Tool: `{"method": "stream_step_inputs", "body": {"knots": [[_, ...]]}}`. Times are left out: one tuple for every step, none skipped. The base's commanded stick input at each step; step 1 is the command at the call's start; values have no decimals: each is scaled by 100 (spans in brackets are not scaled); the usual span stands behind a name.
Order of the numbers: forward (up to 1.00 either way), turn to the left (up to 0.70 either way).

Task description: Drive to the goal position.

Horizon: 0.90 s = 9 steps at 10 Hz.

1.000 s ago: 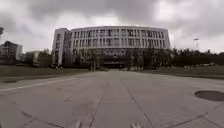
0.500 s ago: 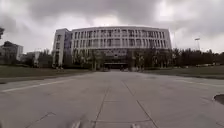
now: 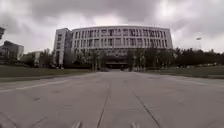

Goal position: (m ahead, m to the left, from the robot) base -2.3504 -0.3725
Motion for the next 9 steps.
{"method": "stream_step_inputs", "body": {"knots": [[100, 0], [100, 0], [100, 0], [100, 0], [100, 0], [100, 0], [100, -3], [100, -24], [100, -25]]}}
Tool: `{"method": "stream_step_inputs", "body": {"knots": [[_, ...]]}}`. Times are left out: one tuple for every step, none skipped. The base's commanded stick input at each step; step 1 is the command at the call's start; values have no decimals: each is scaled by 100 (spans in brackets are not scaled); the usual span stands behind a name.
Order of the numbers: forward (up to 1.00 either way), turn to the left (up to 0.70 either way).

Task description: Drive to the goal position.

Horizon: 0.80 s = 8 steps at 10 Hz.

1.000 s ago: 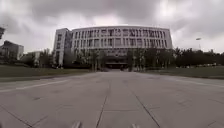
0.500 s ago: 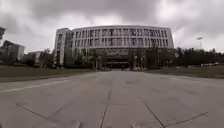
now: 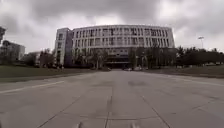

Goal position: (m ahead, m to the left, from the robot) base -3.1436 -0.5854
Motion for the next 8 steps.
{"method": "stream_step_inputs", "body": {"knots": [[100, -1], [100, 0], [100, -10], [100, -24], [100, -26], [100, -13], [100, -24], [100, 0]]}}
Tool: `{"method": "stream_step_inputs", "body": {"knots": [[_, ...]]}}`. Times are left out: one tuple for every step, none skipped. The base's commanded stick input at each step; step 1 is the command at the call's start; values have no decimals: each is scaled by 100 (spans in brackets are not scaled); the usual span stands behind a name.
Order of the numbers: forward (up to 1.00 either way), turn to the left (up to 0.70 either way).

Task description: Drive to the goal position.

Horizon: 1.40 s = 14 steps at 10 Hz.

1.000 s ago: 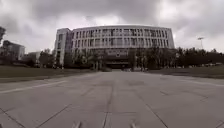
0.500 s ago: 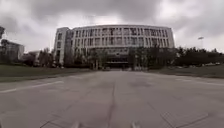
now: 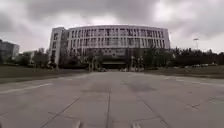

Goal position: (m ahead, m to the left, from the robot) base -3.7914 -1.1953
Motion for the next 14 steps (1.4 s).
{"method": "stream_step_inputs", "body": {"knots": [[100, 0], [100, 0], [100, 0], [100, 0], [100, 0], [100, -2], [100, -2], [100, 0], [100, 0], [100, -4], [100, -2], [100, -1], [100, -17], [100, -1]]}}
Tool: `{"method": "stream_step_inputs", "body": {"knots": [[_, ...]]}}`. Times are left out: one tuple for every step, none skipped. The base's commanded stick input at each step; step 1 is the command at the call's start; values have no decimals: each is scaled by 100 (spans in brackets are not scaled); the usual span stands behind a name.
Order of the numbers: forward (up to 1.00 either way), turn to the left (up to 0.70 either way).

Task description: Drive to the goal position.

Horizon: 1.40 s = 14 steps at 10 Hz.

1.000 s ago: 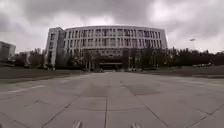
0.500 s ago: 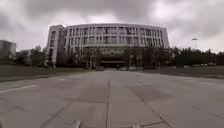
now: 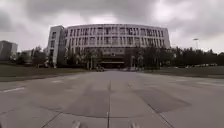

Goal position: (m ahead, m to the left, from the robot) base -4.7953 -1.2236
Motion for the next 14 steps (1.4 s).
{"method": "stream_step_inputs", "body": {"knots": [[100, 0], [100, -5], [100, -17], [100, -4], [100, -8], [100, -9], [100, -3], [100, -12], [100, -5], [100, 0], [100, -14], [100, -15], [100, -5], [100, 0]]}}
